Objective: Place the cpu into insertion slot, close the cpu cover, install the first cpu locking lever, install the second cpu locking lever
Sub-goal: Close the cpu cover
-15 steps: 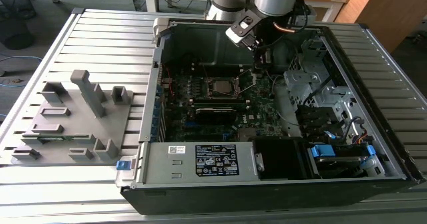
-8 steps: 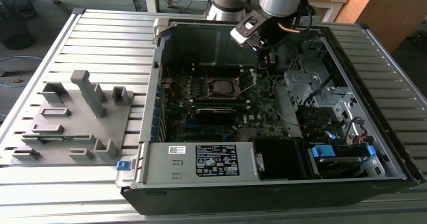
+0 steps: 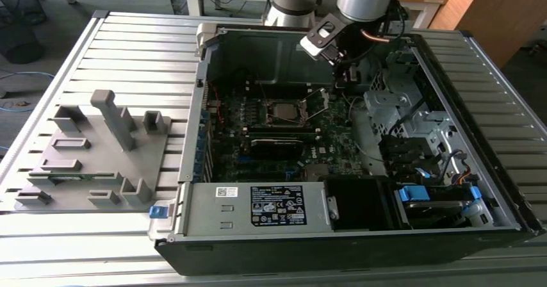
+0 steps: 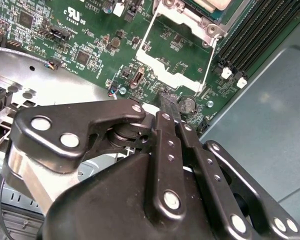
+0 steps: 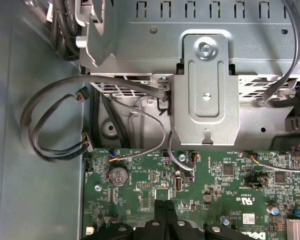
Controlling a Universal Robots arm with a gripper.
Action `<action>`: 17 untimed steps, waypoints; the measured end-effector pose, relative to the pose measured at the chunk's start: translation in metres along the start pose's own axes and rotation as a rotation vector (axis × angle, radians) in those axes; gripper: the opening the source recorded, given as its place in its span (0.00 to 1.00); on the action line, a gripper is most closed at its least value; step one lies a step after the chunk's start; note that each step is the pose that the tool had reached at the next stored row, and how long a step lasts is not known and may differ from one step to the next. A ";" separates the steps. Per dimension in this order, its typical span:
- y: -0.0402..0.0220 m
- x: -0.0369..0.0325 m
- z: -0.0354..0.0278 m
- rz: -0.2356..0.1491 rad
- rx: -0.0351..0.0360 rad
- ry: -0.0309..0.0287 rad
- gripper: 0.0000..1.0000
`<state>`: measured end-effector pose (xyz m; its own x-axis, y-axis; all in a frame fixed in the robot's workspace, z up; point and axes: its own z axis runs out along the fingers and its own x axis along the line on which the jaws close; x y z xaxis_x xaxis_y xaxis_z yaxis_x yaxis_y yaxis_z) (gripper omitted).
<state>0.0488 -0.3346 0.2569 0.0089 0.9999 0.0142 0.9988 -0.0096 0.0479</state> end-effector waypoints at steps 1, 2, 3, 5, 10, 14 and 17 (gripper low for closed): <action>0.0000 0.0000 0.0000 0.000 0.0000 0.0000 0.11; 0.0000 0.0000 0.0000 0.000 0.0000 0.0000 0.11; 0.0001 0.0000 0.0000 0.000 0.0000 0.0000 0.11; 0.0001 0.0000 0.0000 0.000 0.0000 0.0000 0.11; 0.0004 -0.0001 0.0002 0.000 0.0041 0.0000 0.11; 0.0004 0.0000 0.0003 0.000 0.0087 0.0000 0.11; 0.0004 0.0000 0.0003 0.000 0.0092 -0.0001 0.11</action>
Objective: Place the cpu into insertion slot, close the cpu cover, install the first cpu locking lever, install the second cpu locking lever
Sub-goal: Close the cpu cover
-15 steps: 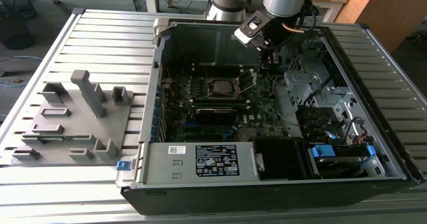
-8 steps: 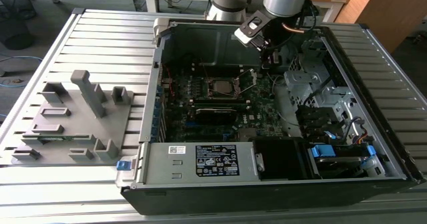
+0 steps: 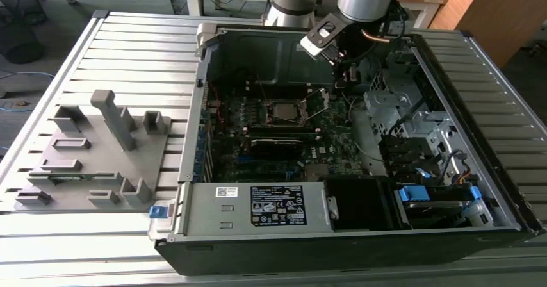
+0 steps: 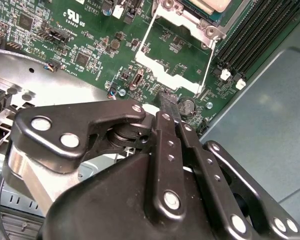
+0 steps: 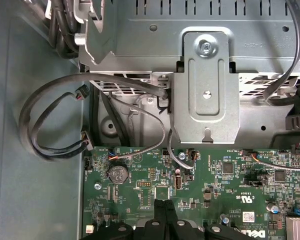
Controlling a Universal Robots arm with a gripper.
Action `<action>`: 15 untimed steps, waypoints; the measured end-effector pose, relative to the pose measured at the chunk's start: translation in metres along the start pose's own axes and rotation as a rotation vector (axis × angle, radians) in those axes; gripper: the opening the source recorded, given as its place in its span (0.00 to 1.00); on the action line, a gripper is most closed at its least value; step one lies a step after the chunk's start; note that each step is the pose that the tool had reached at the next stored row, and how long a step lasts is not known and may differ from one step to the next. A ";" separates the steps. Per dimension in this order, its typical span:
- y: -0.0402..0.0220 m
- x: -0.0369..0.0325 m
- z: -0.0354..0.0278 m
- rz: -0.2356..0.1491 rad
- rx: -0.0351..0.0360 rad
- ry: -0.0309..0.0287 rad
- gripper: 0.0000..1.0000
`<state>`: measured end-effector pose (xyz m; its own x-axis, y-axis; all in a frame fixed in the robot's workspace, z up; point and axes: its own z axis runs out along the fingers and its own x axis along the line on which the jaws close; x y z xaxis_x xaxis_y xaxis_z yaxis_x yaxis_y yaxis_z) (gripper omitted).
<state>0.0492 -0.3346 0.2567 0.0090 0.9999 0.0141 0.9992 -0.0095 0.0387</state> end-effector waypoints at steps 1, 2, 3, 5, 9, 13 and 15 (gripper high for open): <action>0.0000 0.0000 0.0002 0.000 0.0000 0.0001 0.11; 0.0001 0.0000 0.0009 0.000 -0.0001 0.0005 0.11; 0.0001 0.0000 0.0014 0.000 -0.0001 0.0004 0.11; 0.0004 0.0000 0.0025 0.000 0.0001 0.0002 0.11; 0.0007 -0.0001 0.0054 0.000 0.0003 0.0001 0.11; 0.0009 -0.0001 0.0096 0.000 0.0003 0.0001 0.11; 0.0009 -0.0002 0.0118 0.000 0.0003 0.0002 0.11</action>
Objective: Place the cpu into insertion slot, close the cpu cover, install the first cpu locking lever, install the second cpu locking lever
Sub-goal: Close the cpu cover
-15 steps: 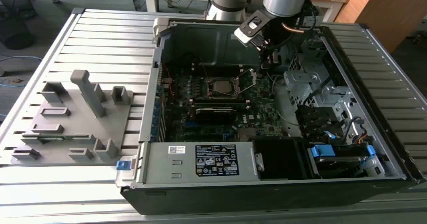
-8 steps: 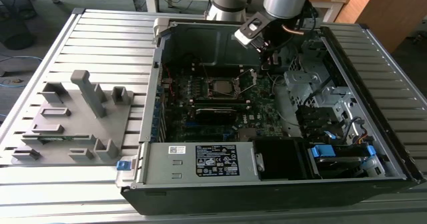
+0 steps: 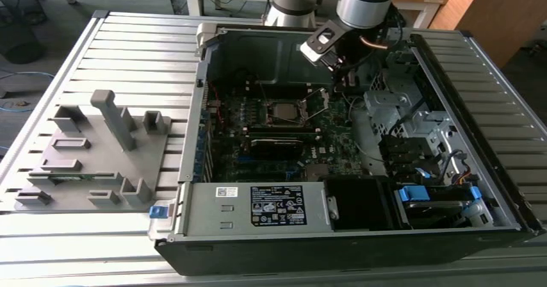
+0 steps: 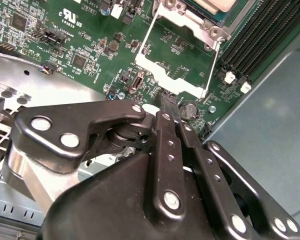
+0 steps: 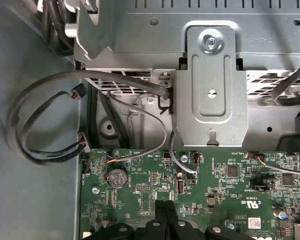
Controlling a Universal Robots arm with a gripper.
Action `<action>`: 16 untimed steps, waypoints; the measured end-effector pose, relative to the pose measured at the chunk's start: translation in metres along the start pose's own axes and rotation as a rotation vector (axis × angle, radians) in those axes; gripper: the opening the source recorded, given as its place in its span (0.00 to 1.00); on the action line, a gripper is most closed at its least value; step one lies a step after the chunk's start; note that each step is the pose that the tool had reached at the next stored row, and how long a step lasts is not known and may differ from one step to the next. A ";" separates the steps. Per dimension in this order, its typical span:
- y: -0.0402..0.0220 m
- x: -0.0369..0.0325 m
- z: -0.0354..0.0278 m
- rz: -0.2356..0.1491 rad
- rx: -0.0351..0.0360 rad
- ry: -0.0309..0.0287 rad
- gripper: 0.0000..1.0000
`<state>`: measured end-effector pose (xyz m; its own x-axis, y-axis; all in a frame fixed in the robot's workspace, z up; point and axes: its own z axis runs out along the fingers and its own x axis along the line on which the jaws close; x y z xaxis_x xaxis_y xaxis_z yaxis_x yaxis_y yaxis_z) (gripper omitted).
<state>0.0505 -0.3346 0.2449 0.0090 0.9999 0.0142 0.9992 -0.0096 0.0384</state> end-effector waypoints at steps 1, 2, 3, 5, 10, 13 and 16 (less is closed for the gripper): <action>0.0000 0.0000 0.0011 0.000 0.0000 0.0000 0.11; 0.0000 0.0000 0.0021 0.000 0.0000 0.0000 0.11; -0.0001 0.0000 0.0030 0.000 0.0000 0.0000 0.11; -0.0001 -0.0001 0.0045 0.000 0.0000 -0.0001 0.11; -0.0002 -0.0001 0.0060 0.000 0.0001 -0.0003 0.11; -0.0001 -0.0001 0.0062 0.000 0.0000 -0.0001 0.11; -0.0001 -0.0001 0.0062 0.000 0.0000 -0.0002 0.11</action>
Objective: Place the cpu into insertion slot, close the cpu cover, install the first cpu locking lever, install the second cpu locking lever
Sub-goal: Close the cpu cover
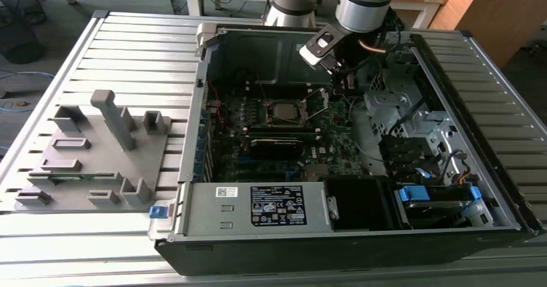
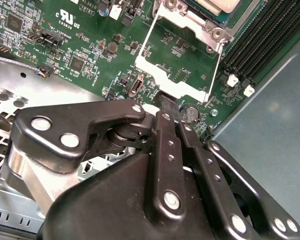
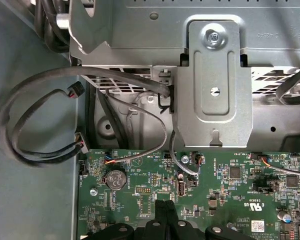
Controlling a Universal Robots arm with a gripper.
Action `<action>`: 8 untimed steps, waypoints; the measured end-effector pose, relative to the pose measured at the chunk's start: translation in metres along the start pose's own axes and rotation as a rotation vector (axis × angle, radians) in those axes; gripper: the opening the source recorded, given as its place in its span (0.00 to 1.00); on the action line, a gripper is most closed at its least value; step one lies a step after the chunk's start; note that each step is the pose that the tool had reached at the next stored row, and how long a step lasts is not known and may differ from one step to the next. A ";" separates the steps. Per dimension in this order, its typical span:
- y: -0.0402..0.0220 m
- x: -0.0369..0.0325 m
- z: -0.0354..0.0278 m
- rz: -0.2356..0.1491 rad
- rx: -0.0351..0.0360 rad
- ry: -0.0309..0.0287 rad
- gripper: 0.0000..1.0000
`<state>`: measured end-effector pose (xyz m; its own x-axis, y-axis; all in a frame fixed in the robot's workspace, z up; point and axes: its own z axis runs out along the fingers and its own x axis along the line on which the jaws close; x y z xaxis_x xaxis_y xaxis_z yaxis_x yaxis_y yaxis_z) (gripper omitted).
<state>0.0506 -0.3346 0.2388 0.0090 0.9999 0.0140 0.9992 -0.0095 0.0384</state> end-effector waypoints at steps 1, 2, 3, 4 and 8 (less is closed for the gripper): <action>0.0000 0.0000 0.0000 0.000 0.0000 0.0000 0.11; -0.0003 0.0000 0.0000 0.000 -0.0001 0.0001 0.11; -0.0008 0.0000 0.0001 0.000 -0.0001 0.0002 0.11; -0.0016 0.0000 0.0001 0.000 -0.0001 0.0002 0.11; -0.0148 -0.0001 -0.0003 0.000 -0.0001 0.0001 0.11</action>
<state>0.0358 -0.3346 0.2384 0.0090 0.9999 0.0142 0.9992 -0.0096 0.0385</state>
